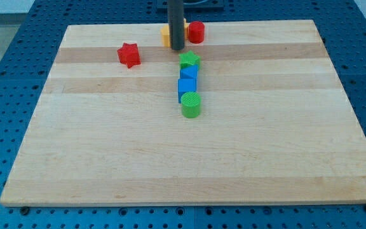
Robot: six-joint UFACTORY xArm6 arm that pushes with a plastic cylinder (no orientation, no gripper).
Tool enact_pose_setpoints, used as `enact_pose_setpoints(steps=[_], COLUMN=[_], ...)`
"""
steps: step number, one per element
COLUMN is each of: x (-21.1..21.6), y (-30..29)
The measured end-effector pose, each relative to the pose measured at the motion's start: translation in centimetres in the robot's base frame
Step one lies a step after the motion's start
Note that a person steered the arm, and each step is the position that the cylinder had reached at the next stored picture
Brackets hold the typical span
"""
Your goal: Push the red star closer to the hexagon
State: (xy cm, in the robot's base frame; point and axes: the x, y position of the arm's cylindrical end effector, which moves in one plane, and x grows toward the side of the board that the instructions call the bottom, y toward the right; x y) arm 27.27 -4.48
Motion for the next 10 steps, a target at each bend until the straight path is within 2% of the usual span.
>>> enact_pose_setpoints(steps=[2, 4, 5, 6, 8, 9, 10], x=[0.0, 3.9, 5.6, 5.1, 4.7, 1.1, -0.2], y=[-4.8, -4.8, -7.1, -10.6, -13.5, -12.9, -11.4])
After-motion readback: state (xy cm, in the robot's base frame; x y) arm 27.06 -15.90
